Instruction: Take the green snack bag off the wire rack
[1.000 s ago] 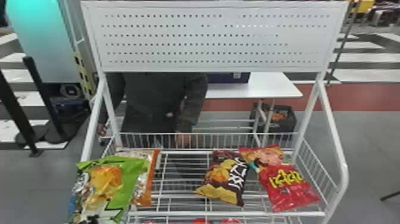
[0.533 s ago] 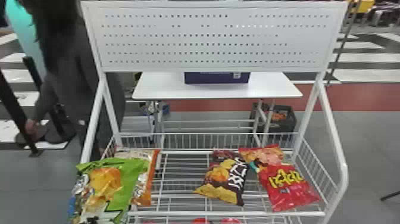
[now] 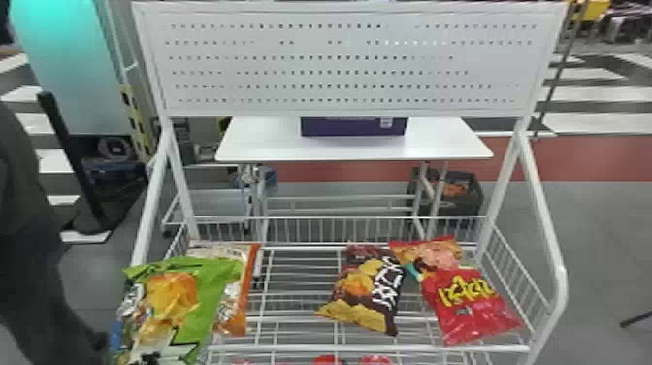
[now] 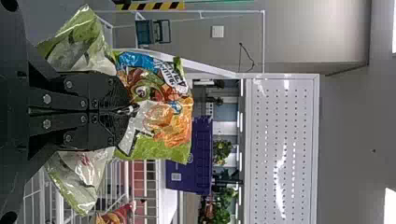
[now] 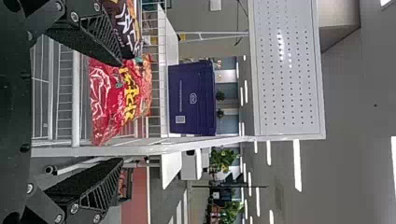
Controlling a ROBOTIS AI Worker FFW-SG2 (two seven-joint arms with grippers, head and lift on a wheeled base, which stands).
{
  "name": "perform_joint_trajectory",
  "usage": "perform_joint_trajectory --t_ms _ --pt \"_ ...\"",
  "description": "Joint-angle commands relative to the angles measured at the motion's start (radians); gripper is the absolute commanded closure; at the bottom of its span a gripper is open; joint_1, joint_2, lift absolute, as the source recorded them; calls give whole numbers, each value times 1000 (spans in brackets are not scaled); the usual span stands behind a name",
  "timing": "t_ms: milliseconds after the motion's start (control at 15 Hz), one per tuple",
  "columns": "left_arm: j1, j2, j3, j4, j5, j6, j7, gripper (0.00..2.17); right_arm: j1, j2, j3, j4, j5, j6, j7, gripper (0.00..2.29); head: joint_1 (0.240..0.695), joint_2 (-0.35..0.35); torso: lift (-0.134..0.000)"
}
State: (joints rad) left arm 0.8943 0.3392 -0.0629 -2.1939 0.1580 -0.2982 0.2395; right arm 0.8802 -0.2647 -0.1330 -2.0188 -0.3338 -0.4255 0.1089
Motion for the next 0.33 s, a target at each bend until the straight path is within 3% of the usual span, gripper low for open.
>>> perform_joint_trajectory --t_ms 0,267 --pt "0 0 0 0 0 0 0 1609 0 -1 0 0 -1 -2 0 174 499 0 0" --pt "0 0 0 0 0 0 0 1609 2 -1 0 -1 1 -2 0 174 499 0 0"
